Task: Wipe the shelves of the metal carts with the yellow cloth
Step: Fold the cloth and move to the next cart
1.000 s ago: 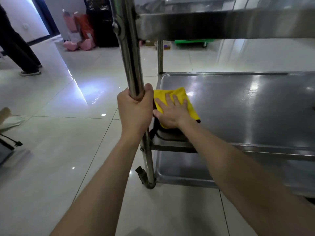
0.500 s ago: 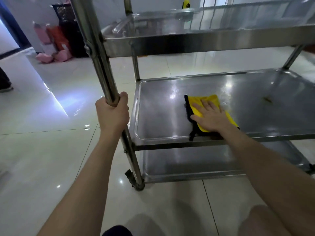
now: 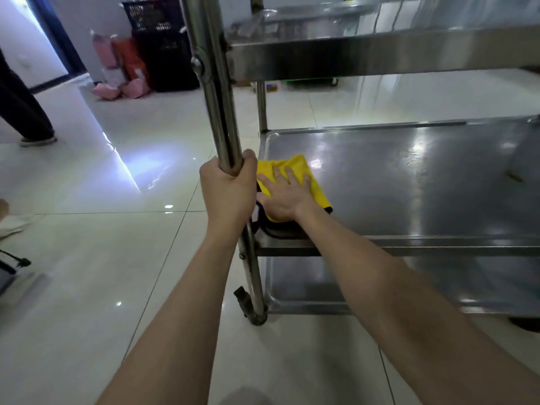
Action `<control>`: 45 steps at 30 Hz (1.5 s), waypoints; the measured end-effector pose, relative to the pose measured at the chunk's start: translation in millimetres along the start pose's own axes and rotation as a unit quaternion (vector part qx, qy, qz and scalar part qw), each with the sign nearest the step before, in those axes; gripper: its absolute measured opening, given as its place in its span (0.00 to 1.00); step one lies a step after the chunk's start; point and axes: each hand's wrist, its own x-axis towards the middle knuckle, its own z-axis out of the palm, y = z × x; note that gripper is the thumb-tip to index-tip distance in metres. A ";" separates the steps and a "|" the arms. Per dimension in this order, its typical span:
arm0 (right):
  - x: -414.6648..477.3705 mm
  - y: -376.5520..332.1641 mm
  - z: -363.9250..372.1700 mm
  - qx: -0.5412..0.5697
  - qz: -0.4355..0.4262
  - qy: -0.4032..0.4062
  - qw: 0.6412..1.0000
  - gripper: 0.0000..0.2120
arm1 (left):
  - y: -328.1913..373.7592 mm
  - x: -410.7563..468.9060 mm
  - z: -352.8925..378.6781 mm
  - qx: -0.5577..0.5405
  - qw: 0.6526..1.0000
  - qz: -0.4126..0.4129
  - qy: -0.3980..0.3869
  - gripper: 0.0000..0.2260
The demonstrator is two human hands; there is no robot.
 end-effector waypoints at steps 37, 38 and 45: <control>-110.4 315.5 -38.9 0.012 0.105 0.028 0.994 0.42 | -101.0 -70.3 132.0 0.585 0.774 0.068 -0.232 0.35; -91.9 322.2 -43.4 0.010 0.121 0.023 0.992 0.42 | -101.1 -70.8 131.6 0.584 0.774 0.068 -0.233 0.35; 28.4 270.2 -57.3 0.003 0.113 0.009 0.994 0.37 | -106.2 -70.1 130.5 0.574 0.786 0.100 -0.208 0.35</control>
